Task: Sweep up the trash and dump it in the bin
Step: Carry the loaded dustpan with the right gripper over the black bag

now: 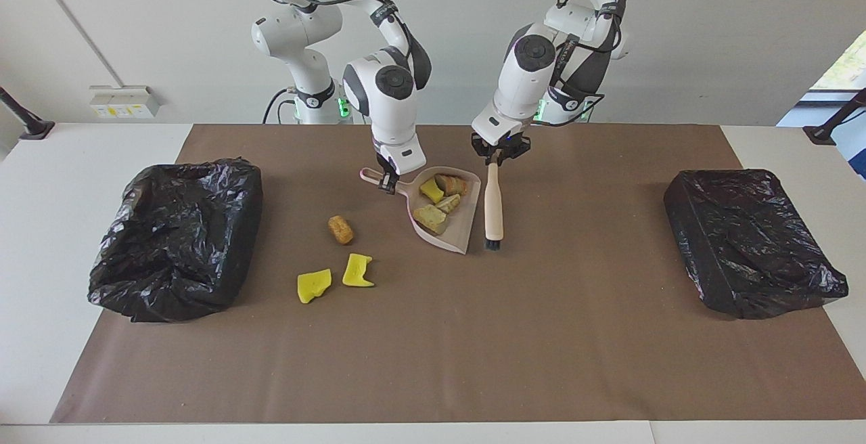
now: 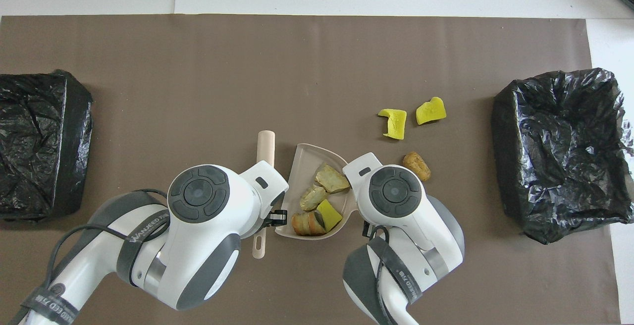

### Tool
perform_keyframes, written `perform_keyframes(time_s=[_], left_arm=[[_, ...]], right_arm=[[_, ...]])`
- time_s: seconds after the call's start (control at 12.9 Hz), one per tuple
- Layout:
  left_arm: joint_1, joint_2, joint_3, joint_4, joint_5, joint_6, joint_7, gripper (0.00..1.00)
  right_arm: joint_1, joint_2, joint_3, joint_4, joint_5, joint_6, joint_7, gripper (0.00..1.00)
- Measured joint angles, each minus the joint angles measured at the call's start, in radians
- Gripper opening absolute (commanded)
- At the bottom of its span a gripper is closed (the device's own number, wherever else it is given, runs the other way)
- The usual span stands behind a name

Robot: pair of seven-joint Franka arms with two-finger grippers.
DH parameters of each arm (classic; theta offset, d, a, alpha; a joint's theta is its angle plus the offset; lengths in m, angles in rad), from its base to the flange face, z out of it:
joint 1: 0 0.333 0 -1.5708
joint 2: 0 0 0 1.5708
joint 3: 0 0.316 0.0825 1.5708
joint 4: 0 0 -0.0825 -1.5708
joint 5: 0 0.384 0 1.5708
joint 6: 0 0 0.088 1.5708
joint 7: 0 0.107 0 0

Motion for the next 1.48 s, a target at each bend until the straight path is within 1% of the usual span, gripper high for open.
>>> perform_keyframes(time_s=[0.16, 0.39, 0.54, 0.62, 0.78, 1.01, 1.17, 1.32, 1.48], left_arm=[[0.032, 0.000, 0.001, -0.001, 0.000, 0.001, -0.011, 0.00], [0.080, 0.001, 0.003, -0.008, 0.000, 0.001, -0.011, 0.00], [0.075, 0.000, -0.009, -0.032, 0.000, 0.001, -0.012, 0.00], [0.053, -0.007, -0.016, -0.050, 0.000, 0.001, -0.018, 0.00], [-0.035, -0.034, -0.023, -0.095, 0.000, 0.005, -0.097, 0.00], [-0.202, -0.089, -0.033, -0.167, -0.001, 0.042, -0.246, 0.00], [-0.320, -0.125, -0.037, -0.239, -0.003, 0.100, -0.343, 0.00], [-0.418, -0.139, -0.037, -0.307, -0.004, 0.181, -0.435, 0.00], [-0.459, -0.148, -0.038, -0.331, -0.032, 0.213, -0.465, 0.00]], right_arm=[[-0.017, -0.018, -0.007, 0.021, 0.000, -0.054, 0.000, 0.00], [-0.107, -0.074, -0.011, 0.092, -0.002, -0.175, -0.010, 0.00], [-0.182, -0.118, -0.013, 0.140, -0.005, -0.245, -0.018, 0.00], [-0.230, -0.135, -0.015, 0.166, -0.010, -0.281, -0.019, 0.00], [-0.340, -0.148, -0.017, 0.230, -0.024, -0.345, -0.062, 0.00], [-0.514, -0.146, -0.022, 0.300, -0.038, -0.398, -0.217, 0.00], [-0.642, -0.142, -0.024, 0.320, -0.072, -0.399, -0.380, 0.00], [-0.757, -0.138, -0.026, 0.327, -0.129, -0.391, -0.521, 0.00], [-0.834, -0.137, -0.027, 0.327, -0.226, -0.342, -0.611, 0.00]])
